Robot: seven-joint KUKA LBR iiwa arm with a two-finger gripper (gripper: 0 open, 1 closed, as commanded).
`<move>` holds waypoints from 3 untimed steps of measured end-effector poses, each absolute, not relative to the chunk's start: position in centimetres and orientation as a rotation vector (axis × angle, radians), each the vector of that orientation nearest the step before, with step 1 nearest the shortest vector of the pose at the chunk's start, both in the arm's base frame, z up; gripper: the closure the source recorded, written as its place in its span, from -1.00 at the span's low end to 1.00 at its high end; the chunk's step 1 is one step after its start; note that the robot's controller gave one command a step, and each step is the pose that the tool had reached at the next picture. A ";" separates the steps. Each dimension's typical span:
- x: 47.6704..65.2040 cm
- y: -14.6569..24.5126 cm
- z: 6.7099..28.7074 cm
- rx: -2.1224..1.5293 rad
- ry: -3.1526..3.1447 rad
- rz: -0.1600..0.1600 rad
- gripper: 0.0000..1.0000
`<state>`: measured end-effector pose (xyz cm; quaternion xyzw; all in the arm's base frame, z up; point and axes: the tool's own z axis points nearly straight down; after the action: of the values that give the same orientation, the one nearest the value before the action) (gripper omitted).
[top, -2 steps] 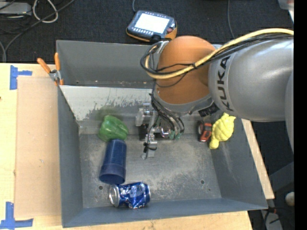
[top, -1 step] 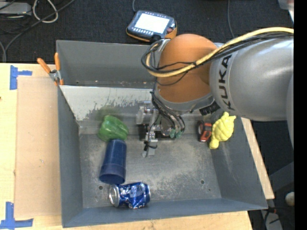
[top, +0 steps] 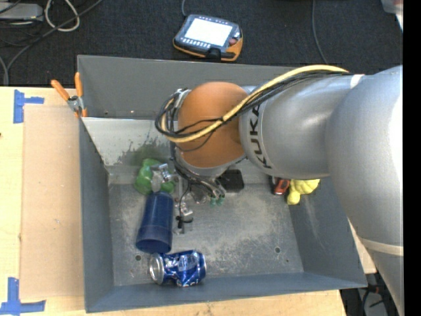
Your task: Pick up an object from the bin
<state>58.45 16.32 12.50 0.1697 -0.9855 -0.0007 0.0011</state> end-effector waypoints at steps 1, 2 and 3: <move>48.9 16.3 16.0 0.461 -3.109 0.000 -1.00; 56.3 20.6 11.2 1.309 -2.856 -0.007 -1.00; 50.3 17.3 8.8 0.956 -3.032 0.004 -1.00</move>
Offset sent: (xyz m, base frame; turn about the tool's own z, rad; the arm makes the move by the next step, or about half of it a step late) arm -0.0216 0.0415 -0.0124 -0.5258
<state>50.31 17.28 8.79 0.3007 -0.9535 0.0012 -0.0186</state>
